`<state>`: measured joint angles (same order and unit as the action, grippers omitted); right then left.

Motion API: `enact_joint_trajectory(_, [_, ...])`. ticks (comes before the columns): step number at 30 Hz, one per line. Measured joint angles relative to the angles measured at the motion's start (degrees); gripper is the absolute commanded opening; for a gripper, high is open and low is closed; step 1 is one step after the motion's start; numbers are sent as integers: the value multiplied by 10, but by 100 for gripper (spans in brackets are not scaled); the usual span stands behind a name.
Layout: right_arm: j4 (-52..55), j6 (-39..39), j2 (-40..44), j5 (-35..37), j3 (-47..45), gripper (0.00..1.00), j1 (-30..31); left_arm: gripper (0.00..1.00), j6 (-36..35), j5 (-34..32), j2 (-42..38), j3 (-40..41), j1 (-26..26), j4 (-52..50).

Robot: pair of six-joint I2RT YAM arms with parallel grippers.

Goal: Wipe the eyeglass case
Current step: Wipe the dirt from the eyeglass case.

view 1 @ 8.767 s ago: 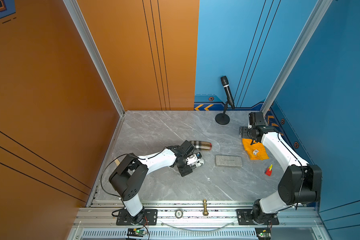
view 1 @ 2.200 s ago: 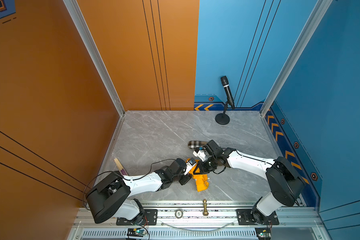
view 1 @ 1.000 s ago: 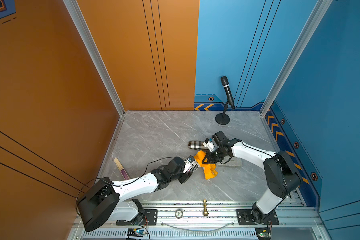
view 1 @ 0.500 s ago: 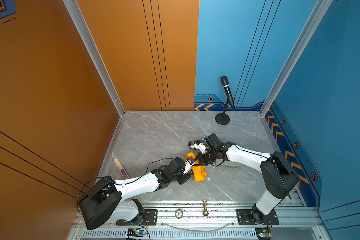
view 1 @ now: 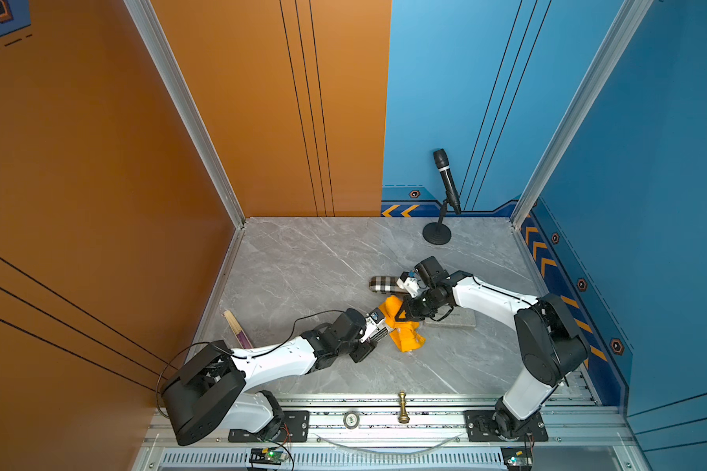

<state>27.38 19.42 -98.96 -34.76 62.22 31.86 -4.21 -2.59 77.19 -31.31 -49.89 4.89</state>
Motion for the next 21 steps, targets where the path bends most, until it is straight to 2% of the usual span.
enact_joint_trajectory(7, [-82, 60, -12, -53, -12, 0, 60, 27, 2, -3, 19, -1, 1, -21])
enact_joint_trajectory(11, [-103, 76, -13, -88, -28, 0, 49, 38, 2, 0, 33, -8, 1, -17])
enact_joint_trajectory(14, [-94, 70, -21, -99, -29, 0, 11, 53, 2, 0, 46, -19, 1, -17])
enact_joint_trajectory(17, [-81, 49, -30, -101, -27, 0, -16, 56, 7, 0, 59, -31, 1, -22])
enact_joint_trajectory(21, [-73, 30, -38, -101, -19, 0, -15, 65, 7, 0, 74, -42, 5, -37])
